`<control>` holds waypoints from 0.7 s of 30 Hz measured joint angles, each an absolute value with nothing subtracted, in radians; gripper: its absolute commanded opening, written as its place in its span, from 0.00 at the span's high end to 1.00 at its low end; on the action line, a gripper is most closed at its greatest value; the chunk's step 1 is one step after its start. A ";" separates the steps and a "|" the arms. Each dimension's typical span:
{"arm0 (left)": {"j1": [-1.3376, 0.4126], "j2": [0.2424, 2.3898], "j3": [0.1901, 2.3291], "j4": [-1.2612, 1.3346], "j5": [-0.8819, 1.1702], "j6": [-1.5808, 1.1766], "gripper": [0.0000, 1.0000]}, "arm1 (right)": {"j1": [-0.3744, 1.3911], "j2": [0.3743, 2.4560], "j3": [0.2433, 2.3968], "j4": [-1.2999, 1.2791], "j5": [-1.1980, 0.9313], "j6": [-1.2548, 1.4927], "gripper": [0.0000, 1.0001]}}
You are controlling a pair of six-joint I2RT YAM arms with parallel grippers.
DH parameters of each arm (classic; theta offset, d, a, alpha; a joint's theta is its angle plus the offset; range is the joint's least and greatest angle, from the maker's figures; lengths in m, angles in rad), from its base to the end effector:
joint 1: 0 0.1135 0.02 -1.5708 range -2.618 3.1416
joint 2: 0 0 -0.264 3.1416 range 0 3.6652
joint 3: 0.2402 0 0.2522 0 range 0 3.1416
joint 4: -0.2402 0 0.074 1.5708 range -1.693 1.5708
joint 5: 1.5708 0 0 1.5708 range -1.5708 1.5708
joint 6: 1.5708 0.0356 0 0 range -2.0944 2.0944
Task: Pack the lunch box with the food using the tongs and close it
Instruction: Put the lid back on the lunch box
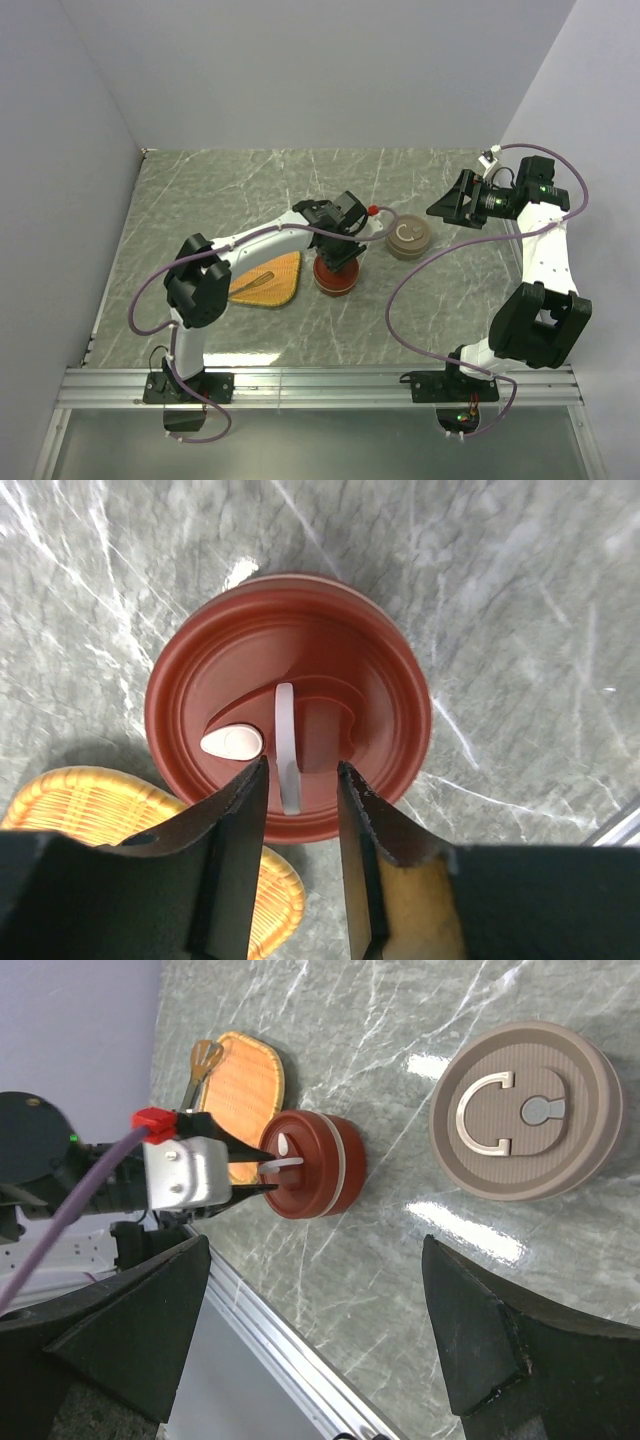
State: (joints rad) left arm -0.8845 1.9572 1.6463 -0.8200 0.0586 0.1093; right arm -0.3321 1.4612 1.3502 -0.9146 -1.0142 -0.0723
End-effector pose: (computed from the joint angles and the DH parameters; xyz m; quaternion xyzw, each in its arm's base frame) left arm 0.2631 -0.3245 0.2411 0.4706 0.8545 -0.1089 0.1911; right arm 0.2834 -0.0658 0.3291 -0.0206 0.8517 0.4109 0.3245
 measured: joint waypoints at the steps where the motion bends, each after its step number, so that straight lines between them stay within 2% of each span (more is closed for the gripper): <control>1: -0.884 1.952 1.650 -0.820 0.064 0.112 0.62 | -0.332 1.461 1.350 -0.915 -1.015 -0.072 0.07; 8: -0.879 1.860 1.666 -0.815 0.075 0.111 0.66 | -0.332 1.461 1.354 -0.928 -1.015 -0.076 0.07; 11: -0.864 1.825 1.691 -0.805 0.072 0.109 0.78 | -0.332 1.461 1.356 -0.929 -1.015 -0.076 0.07; 14: -0.841 1.817 1.716 -0.801 0.046 0.111 0.84 | -0.332 1.461 1.356 -0.929 -1.016 -0.076 0.07; 21: -0.869 1.858 1.717 -0.799 -0.091 0.119 0.84 | -0.332 1.461 1.356 -0.929 -1.016 -0.077 0.07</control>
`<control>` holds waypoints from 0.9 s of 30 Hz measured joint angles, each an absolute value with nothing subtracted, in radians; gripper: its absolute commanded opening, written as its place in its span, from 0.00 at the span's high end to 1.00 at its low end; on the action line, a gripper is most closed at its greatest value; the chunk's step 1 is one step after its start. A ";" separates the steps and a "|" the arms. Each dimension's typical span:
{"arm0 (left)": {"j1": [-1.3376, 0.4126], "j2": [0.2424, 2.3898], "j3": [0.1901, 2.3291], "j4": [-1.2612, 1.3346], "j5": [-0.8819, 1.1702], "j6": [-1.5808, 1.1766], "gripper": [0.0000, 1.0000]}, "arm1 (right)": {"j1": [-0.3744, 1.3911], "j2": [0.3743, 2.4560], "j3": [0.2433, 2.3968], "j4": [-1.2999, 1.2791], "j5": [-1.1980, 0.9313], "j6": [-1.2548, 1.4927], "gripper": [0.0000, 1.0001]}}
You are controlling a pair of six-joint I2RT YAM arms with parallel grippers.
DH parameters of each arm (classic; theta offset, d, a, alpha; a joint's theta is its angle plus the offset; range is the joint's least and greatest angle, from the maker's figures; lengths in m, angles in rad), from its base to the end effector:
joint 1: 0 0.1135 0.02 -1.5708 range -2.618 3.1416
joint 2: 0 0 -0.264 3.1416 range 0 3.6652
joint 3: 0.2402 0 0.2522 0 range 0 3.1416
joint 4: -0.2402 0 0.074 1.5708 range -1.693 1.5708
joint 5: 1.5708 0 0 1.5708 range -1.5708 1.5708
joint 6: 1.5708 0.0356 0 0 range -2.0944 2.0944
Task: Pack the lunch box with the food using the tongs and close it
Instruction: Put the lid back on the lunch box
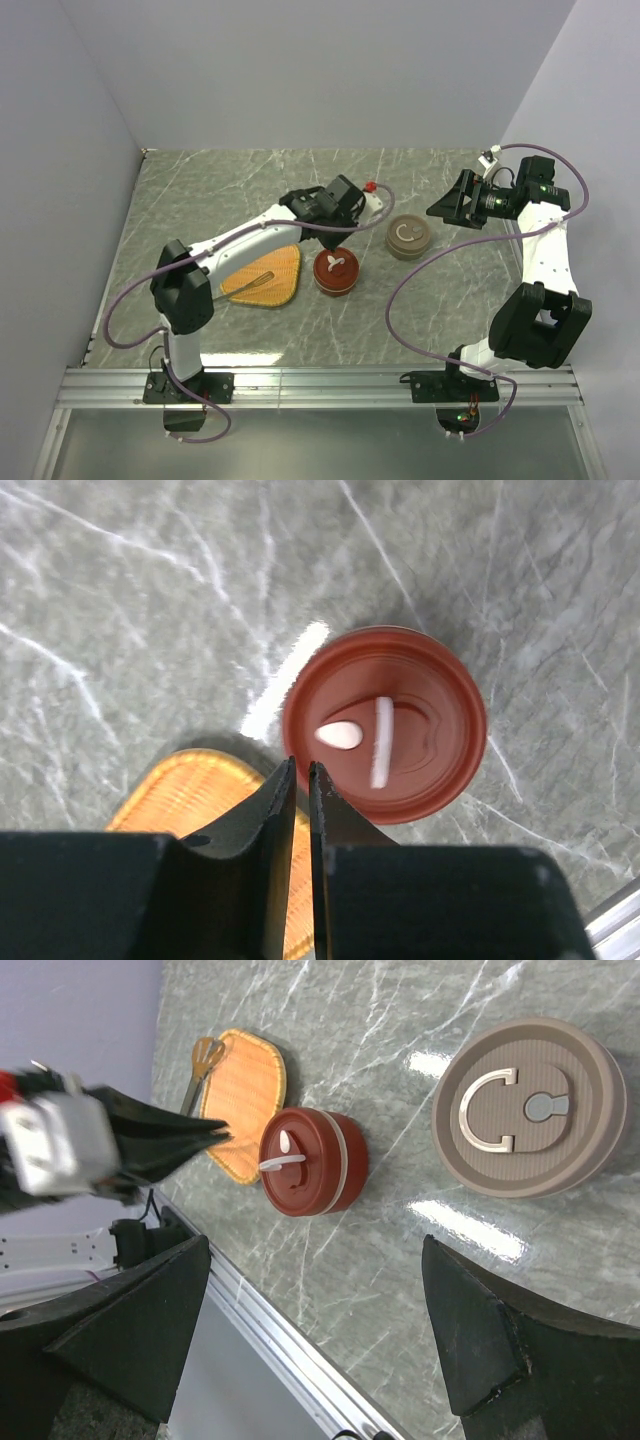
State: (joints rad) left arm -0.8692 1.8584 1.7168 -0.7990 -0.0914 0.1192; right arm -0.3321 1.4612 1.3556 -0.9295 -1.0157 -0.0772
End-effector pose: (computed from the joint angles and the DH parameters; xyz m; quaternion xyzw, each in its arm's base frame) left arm 0.2673 -0.3113 0.3031 0.4380 0.8428 -0.0730 0.3040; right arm 0.2825 -0.0654 0.3300 -0.0205 0.8522 0.4122 0.3217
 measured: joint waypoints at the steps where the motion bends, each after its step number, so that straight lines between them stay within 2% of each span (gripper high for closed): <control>1: -0.879 1.868 1.716 -0.800 -0.102 0.119 0.83 | -0.332 1.461 1.356 -0.929 -1.016 -0.078 0.07; 10: -0.934 1.956 1.683 -0.834 -0.139 0.112 0.83 | -0.332 1.461 1.356 -0.936 -1.015 -0.084 0.07; 27: -0.970 1.960 1.636 -0.835 -0.124 0.097 0.82 | -0.332 1.461 1.356 -0.940 -1.015 -0.092 0.07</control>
State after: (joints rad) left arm -0.9703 1.9598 1.6360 -0.8349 -0.1238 0.0975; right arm -0.3321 1.4612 1.3556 -0.9401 -1.0153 -0.0917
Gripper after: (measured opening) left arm 0.176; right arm 0.927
